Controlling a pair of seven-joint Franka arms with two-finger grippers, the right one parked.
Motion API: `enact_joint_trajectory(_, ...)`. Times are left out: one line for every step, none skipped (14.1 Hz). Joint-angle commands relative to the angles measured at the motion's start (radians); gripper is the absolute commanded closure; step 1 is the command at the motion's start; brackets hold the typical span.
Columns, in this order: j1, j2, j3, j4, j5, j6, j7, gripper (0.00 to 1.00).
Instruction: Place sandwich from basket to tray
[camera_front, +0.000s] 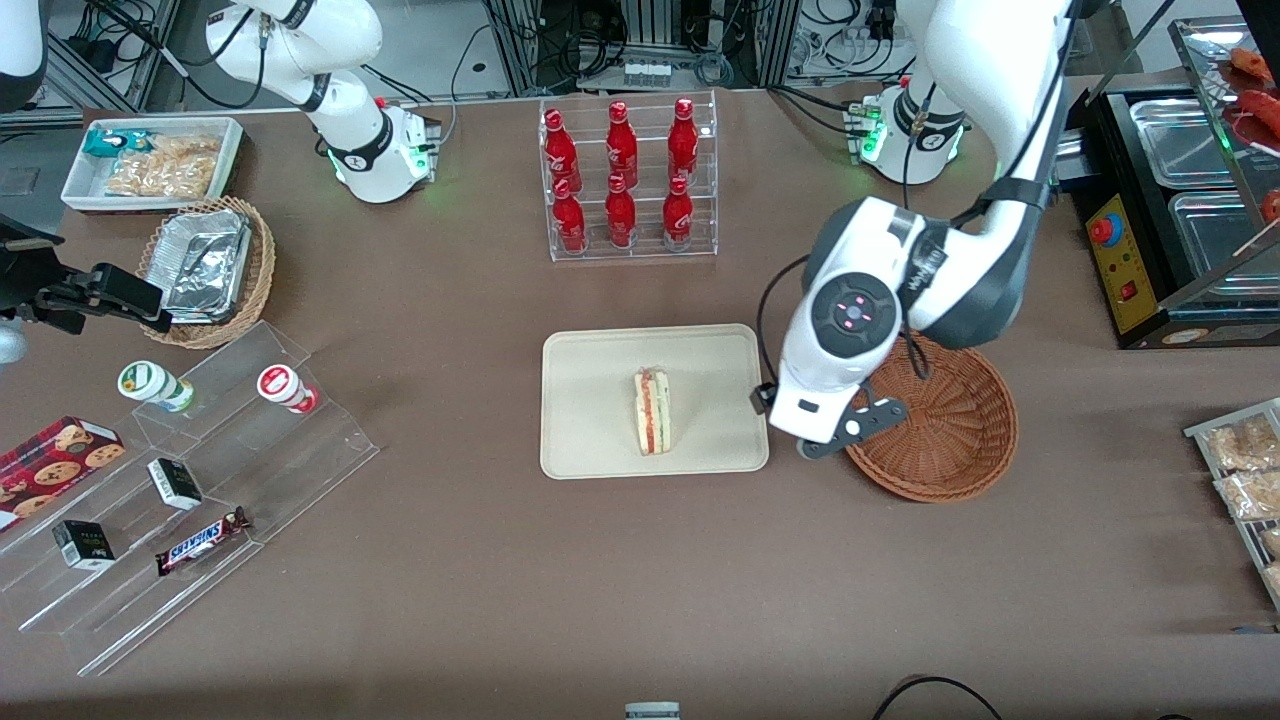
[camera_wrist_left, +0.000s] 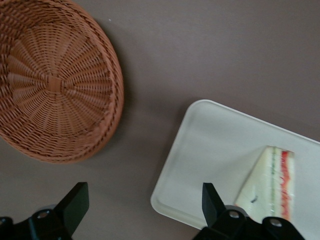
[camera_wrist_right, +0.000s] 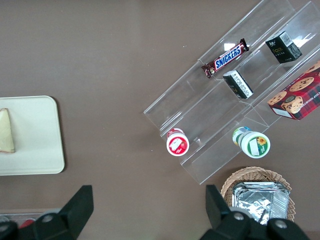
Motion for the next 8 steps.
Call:
enact_joint_trajectory(0.052, -0.112, -0.005, -0.134, 0.008, -0.004, 0.066, 0.0)
enact_joint_trajectory(0.076, -0.144, -0.006, -0.16, 0.008, -0.004, 0.103, 0.0)
enact_joint_trajectory(0.095, -0.172, -0.005, -0.18, 0.008, -0.005, 0.127, 0.0)
enact_joint_trajectory(0.119, -0.2, -0.005, -0.197, 0.008, -0.007, 0.144, 0.0)
enact_joint_trajectory(0.133, -0.223, -0.006, -0.215, 0.006, -0.007, 0.16, 0.0)
enact_joint_trajectory(0.159, -0.258, -0.006, -0.243, 0.005, -0.007, 0.195, 0.0)
enact_joint_trajectory(0.197, -0.298, -0.009, -0.264, 0.002, -0.019, 0.254, 0.0)
enact_joint_trajectory(0.222, -0.322, -0.017, -0.267, 0.002, -0.056, 0.311, 0.0)
